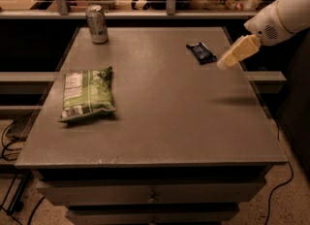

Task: Move rxbar blueberry near green jalapeno chip bag

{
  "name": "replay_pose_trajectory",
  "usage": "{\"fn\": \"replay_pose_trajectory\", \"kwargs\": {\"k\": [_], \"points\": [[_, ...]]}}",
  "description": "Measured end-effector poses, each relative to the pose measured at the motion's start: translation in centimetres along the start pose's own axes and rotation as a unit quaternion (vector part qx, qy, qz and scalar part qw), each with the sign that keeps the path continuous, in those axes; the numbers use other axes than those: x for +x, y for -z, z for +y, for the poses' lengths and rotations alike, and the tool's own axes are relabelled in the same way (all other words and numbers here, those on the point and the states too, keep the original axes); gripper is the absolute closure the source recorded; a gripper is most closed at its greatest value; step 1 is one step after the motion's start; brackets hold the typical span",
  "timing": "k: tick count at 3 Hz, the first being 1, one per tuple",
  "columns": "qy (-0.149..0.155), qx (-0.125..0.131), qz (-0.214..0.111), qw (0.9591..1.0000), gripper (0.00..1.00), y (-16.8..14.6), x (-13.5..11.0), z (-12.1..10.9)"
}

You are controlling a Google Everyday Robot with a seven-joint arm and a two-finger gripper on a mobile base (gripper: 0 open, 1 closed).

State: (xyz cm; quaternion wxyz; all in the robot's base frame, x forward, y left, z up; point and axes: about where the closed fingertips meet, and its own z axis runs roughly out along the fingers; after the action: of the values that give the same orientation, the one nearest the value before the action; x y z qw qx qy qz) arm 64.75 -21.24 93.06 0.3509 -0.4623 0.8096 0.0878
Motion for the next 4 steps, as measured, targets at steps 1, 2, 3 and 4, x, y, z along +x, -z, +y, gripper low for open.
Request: {"fn": "replay_pose_trajectory", "kwargs": {"k": [1,2,3,4], "points": [[-0.044,0.003,-0.042,0.9981,0.0,-2.5,-0.7,-1.3],[-0.085,0.005,-0.078,0.9933,0.0,-5.6,-1.1,-2.5],[-0.114,0.011,-0.102,0.9881,0.0,-8.4,-1.2,-3.6],[-0.121,0.016,-0.096,0.9878,0.0,-11.1,-1.5,-4.0]]}}
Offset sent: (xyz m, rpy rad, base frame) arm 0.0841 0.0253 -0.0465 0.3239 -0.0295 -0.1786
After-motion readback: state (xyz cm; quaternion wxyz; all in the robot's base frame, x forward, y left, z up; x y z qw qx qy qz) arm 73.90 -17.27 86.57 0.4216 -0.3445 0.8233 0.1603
